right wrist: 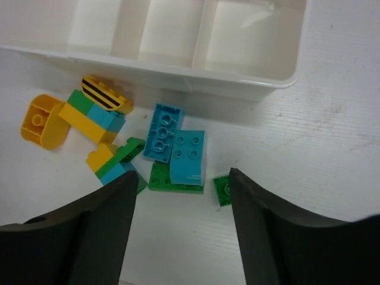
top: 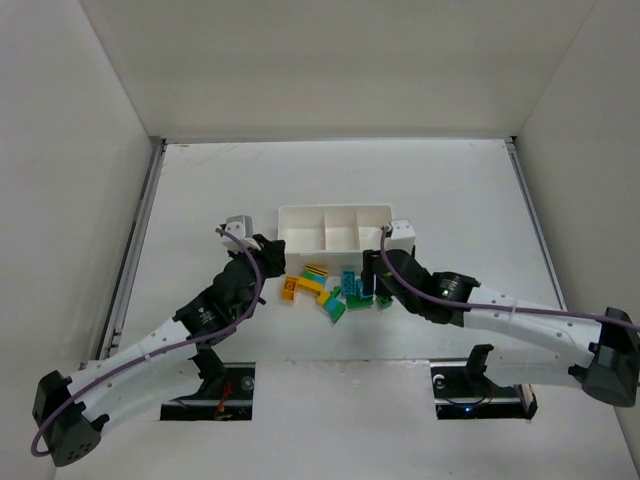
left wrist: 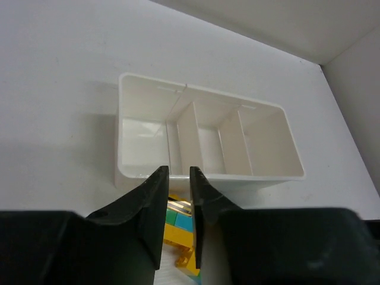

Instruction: Sort the legos into containers by color

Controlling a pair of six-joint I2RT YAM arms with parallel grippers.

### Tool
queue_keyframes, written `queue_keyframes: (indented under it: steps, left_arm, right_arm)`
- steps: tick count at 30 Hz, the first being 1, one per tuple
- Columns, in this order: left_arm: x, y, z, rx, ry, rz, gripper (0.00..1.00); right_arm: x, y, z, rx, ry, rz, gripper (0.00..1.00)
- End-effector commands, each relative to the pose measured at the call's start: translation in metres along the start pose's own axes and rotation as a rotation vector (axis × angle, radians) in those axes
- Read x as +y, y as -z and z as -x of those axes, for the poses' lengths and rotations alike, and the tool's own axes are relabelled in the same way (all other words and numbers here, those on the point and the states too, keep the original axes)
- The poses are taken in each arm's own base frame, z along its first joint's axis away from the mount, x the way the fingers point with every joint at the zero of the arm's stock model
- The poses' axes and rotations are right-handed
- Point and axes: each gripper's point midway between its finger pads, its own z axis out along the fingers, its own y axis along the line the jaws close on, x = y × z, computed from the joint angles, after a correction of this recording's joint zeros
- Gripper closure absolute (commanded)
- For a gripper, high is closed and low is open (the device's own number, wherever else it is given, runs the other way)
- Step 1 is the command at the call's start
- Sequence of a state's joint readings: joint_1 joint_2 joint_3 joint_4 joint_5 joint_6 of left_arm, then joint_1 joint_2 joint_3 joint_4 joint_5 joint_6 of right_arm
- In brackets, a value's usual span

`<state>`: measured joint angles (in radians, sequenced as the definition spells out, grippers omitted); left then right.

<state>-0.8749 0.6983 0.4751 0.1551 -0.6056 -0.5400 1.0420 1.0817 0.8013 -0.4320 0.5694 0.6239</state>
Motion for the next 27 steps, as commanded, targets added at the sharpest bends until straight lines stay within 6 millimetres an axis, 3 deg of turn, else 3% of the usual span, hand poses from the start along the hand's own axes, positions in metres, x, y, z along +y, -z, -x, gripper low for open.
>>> queue_keyframes:
  steps: [1,4,11,27]
  left_arm:
    - [-0.01,-0.003,0.013,-0.01,-0.026,-0.016,0.87]
    - [-0.003,-0.005,-0.002,-0.009,-0.024,-0.022,0.84]
    - [-0.01,-0.011,-0.024,0.018,-0.015,-0.091,0.52]
    - [-0.003,-0.019,-0.035,0.036,0.025,-0.123,0.46]
  right_arm:
    - [0.012,-0.015,-0.004,-0.005,0.0,0.008,0.29]
    - [0.023,-0.024,-0.012,0.022,0.007,0.026,0.25]
    - [0.024,-0.048,-0.046,0.146,0.044,0.004,0.31]
    - [-0.002,-0.074,-0.069,0.233,0.04,-0.09,0.51]
